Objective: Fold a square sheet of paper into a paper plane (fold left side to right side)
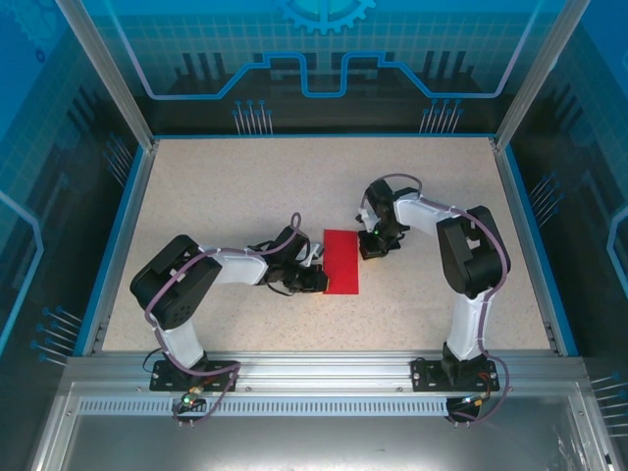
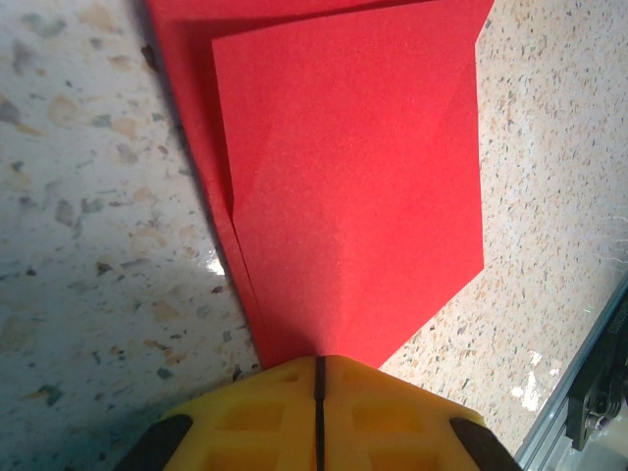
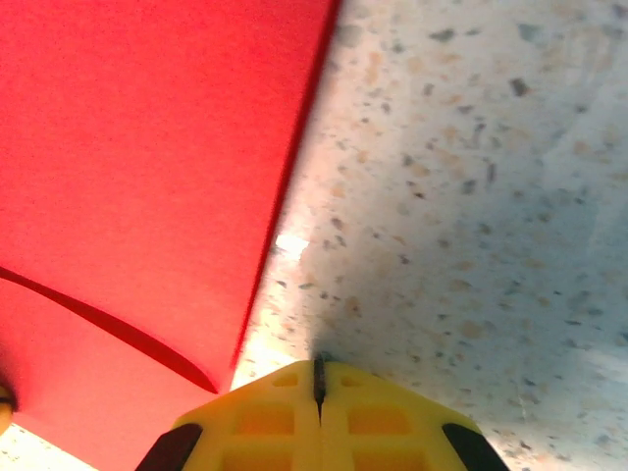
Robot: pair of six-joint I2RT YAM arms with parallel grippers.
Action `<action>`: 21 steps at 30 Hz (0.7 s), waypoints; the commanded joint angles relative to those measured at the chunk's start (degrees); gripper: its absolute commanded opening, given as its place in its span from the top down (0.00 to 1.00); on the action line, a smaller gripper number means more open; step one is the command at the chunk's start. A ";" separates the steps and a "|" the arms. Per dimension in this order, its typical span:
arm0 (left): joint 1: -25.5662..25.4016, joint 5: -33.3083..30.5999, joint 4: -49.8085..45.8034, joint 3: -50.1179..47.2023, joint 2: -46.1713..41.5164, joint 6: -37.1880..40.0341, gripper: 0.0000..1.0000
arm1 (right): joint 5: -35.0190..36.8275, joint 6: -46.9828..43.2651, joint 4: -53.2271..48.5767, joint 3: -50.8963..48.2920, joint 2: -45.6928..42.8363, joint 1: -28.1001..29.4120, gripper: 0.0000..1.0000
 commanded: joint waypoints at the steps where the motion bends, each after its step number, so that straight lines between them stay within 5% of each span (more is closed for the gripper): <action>1: -0.13 -4.71 -5.14 -2.22 3.95 0.85 0.91 | -0.53 -1.19 -1.16 -0.21 -3.54 -0.62 0.95; 9: -0.32 -4.74 -5.89 -1.05 3.08 1.01 0.91 | -14.18 1.53 5.13 -5.88 -8.51 3.82 0.95; 21: -0.63 -2.48 -6.97 1.85 -0.34 1.02 0.90 | -7.70 2.65 2.94 -2.46 1.14 6.17 0.95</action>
